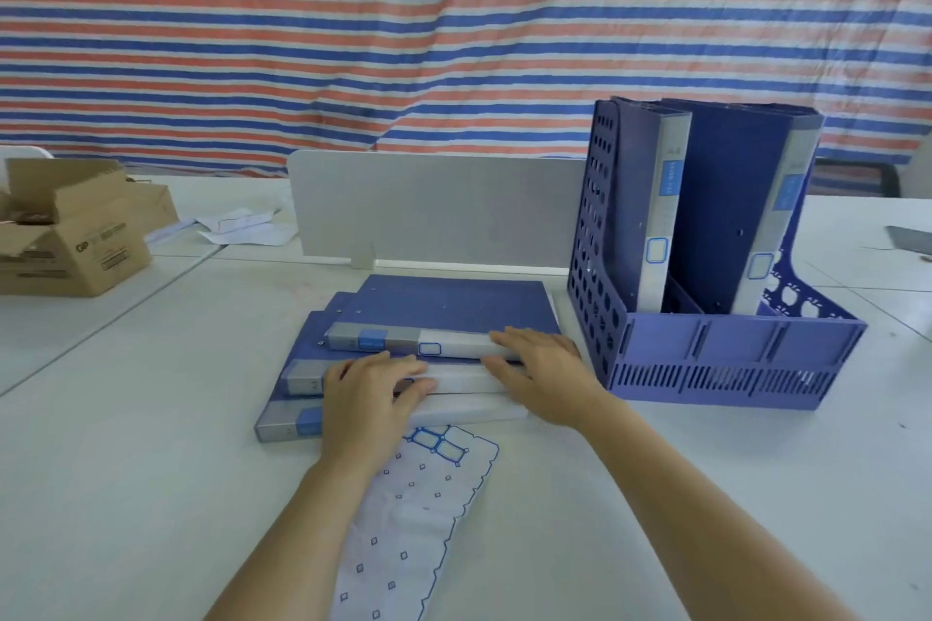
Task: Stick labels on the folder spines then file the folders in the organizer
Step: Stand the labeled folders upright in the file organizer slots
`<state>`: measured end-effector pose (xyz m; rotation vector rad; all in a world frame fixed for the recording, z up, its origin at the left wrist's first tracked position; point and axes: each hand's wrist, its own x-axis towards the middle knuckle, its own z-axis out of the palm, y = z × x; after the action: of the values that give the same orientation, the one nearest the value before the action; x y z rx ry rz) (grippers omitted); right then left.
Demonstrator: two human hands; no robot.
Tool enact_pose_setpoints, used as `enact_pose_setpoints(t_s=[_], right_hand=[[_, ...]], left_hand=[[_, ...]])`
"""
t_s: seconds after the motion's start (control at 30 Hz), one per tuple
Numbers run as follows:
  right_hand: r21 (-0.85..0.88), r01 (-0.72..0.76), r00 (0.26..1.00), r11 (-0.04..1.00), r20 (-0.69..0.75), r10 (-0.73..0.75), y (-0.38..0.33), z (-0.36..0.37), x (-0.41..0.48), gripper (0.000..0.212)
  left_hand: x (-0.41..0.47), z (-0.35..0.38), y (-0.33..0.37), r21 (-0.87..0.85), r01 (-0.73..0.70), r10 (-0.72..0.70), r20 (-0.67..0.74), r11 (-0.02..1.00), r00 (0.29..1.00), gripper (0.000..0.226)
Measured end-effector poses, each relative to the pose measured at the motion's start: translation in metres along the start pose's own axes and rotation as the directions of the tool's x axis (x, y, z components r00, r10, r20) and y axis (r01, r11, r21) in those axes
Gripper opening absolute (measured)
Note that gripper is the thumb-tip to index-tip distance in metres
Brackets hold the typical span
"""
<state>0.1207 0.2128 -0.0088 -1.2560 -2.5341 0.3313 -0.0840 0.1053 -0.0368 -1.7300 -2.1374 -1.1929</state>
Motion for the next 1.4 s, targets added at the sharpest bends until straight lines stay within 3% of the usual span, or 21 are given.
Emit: enact_pose_setpoints(t_s=[0.13, 0.27, 0.33, 0.4, 0.47, 0.5, 0.57, 0.63, 0.7, 0.73, 0.8, 0.87, 1.0, 1.13, 1.23, 1.33, 1.4], right_hand=[[0.031, -0.028, 0.999, 0.999, 0.043, 0.027, -0.002, 0.0, -0.004, 0.08], [0.04, -0.042, 0.999, 0.998, 0.028, 0.041, -0.009, -0.008, -0.012, 0.073], [0.024, -0.044, 0.999, 0.999, -0.003, 0.044, -0.014, -0.01, -0.017, 0.067], [0.005, -0.045, 0.998, 0.999, -0.038, 0.045, -0.019, -0.009, -0.021, 0.062], [-0.003, -0.053, 0.997, 0.999, -0.057, 0.053, -0.02, -0.009, -0.022, 0.06], [0.01, -0.062, 0.996, 0.998, -0.061, 0.062, -0.02, -0.009, -0.022, 0.059], [0.043, -0.081, 0.995, 0.996, -0.063, 0.083, -0.019, -0.009, -0.023, 0.059], [0.038, -0.087, 0.993, 0.996, -0.073, 0.089, -0.019, -0.007, -0.023, 0.058], [0.01, -0.09, 0.99, 0.996, -0.113, 0.09, -0.019, -0.005, -0.023, 0.059], [0.005, -0.094, 0.986, 0.996, -0.138, 0.094, -0.02, -0.005, -0.022, 0.061], [-0.005, -0.091, 0.984, 0.996, -0.156, 0.09, -0.019, -0.006, -0.024, 0.07], [-0.067, -0.04, 0.99, 0.997, -0.139, 0.031, -0.017, -0.004, -0.024, 0.075], [-0.095, 0.016, 0.987, 0.995, -0.158, -0.031, -0.022, -0.003, -0.025, 0.062], [-0.009, 0.024, 0.994, 1.0, -0.104, -0.025, -0.038, 0.0, -0.027, 0.054], [-0.058, 0.015, 0.997, 0.998, -0.075, -0.02, -0.044, -0.002, -0.029, 0.055], [-0.166, 0.086, 0.982, 0.982, -0.15, -0.111, -0.047, -0.009, -0.028, 0.062], [-0.125, 0.116, 0.97, 0.985, -0.197, -0.139, -0.048, -0.017, -0.031, 0.066]], left_hand=[[0.001, -0.003, 0.002, 0.007, -0.002, 0.003, -0.07, 1.0, 0.998, 0.012], [0.001, -0.007, 0.011, 0.02, 0.027, -0.024, -0.15, 0.999, 0.988, 0.01], [0.001, -0.005, 0.01, 0.028, 0.064, -0.058, -0.184, 0.998, 0.981, 0.023], [0.002, -0.003, 0.012, 0.024, 0.126, -0.118, -0.226, 0.992, 0.967, 0.054], [0.002, -0.004, 0.021, -0.205, 0.256, -0.305, -0.262, 0.945, 0.915, 0.084], [0.003, -0.007, 0.029, -0.377, 0.342, -0.451, -0.252, 0.861, 0.856, 0.093], [0.008, -0.014, 0.041, -0.685, 0.444, -0.707, -0.15, 0.578, 0.691, 0.091], [0.012, -0.02, 0.041, -0.906, 0.355, -0.807, 0.025, 0.231, 0.589, 0.075], [0.013, -0.025, 0.034, -0.955, 0.274, -0.75, 0.263, -0.113, 0.607, 0.071], [0.013, -0.028, 0.03, -0.94, 0.267, -0.707, 0.336, -0.211, 0.622, 0.071], [0.014, -0.033, 0.023, -0.904, 0.295, -0.635, 0.428, -0.311, 0.643, 0.064], [0.015, -0.037, 0.021, -0.883, 0.354, -0.581, 0.469, -0.308, 0.665, 0.057], [0.015, -0.032, 0.031, -0.892, 0.412, -0.583, 0.439, -0.187, 0.684, 0.026], [0.011, -0.028, 0.038, -0.866, 0.434, -0.457, 0.5, -0.249, 0.736, 0.051], [0.012, -0.032, 0.035, -0.855, 0.438, -0.393, 0.518, -0.278, 0.76, 0.068], [0.014, -0.035, 0.036, -0.871, 0.41, -0.445, 0.49, -0.269, 0.749, 0.067], [0.015, -0.037, 0.039, -0.874, 0.408, -0.497, 0.485, -0.262, 0.72, 0.063]])
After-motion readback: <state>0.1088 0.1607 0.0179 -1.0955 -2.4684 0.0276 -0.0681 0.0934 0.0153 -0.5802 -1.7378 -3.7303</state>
